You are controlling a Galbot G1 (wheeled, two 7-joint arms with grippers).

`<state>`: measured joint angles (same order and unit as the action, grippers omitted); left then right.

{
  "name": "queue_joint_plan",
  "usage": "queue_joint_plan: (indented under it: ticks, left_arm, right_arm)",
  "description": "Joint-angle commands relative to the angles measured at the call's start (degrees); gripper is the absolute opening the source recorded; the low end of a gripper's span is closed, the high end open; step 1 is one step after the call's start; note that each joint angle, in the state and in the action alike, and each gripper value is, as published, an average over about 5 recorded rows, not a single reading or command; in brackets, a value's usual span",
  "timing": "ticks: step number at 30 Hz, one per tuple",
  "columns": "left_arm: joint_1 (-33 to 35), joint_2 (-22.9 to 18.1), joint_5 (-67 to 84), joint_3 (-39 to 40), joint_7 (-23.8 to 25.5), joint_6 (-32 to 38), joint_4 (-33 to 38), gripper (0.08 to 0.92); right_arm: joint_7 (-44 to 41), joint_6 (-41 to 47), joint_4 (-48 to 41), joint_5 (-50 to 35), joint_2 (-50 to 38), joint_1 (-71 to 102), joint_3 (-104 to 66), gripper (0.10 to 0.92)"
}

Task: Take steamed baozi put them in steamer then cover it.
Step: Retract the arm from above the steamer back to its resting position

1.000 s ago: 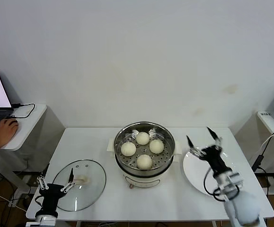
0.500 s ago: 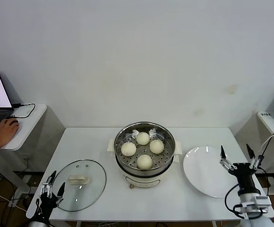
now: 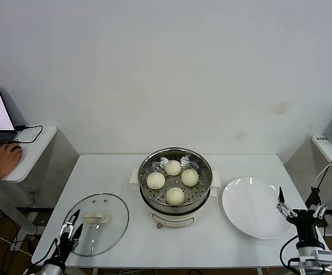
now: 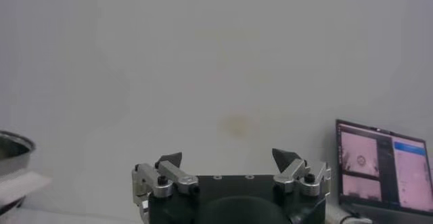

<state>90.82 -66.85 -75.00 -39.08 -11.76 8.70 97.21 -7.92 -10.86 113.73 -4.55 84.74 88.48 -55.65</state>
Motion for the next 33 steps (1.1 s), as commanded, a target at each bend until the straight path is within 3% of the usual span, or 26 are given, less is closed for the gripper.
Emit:
queue_joint_plan:
  ticks: [1, 33]
  left_arm:
    - [-5.3, 1.2, -3.0, 3.6, 0.0, 0.1, -5.1, 0.823]
    - [-15.9, 1.1, 1.8, 7.4, 0.7, -0.1, -12.5, 0.801]
  right_arm:
    - [0.3, 0.0, 0.1, 0.0, 1.0, 1.0, -1.1, 0.823]
    - [-0.1, -0.2, -1.2, 0.7, 1.4, 2.3, -0.9, 0.823]
